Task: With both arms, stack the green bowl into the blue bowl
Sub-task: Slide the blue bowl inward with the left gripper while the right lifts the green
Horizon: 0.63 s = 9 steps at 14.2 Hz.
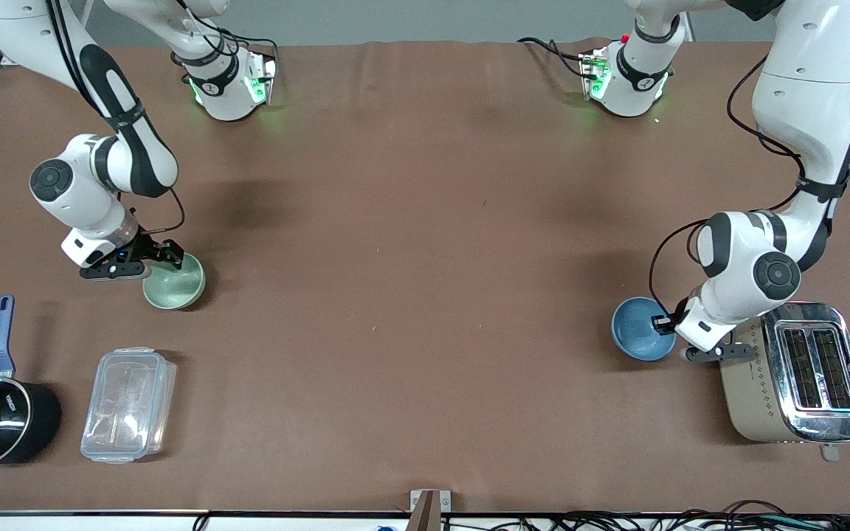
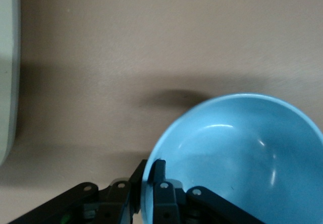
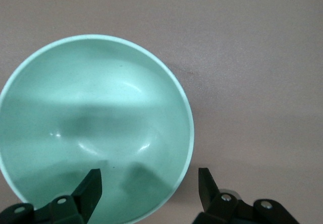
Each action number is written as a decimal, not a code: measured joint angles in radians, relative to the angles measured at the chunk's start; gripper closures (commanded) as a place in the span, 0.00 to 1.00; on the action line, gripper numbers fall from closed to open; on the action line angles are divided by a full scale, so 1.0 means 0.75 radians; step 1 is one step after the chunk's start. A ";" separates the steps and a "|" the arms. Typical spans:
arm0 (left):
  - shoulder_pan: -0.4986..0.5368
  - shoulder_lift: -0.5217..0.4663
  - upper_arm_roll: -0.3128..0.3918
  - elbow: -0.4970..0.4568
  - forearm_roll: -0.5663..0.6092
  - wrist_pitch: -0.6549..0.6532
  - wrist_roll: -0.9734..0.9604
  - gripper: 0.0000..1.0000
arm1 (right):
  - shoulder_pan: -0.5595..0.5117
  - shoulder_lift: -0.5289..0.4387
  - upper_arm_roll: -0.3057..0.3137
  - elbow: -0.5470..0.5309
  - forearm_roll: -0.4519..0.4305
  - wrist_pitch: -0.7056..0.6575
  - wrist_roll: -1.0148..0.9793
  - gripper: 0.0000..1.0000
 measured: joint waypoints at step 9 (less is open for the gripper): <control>-0.239 -0.016 -0.385 0.020 -0.001 -0.014 -0.926 1.00 | 0.001 -0.009 -0.003 0.033 0.018 -0.092 0.051 1.00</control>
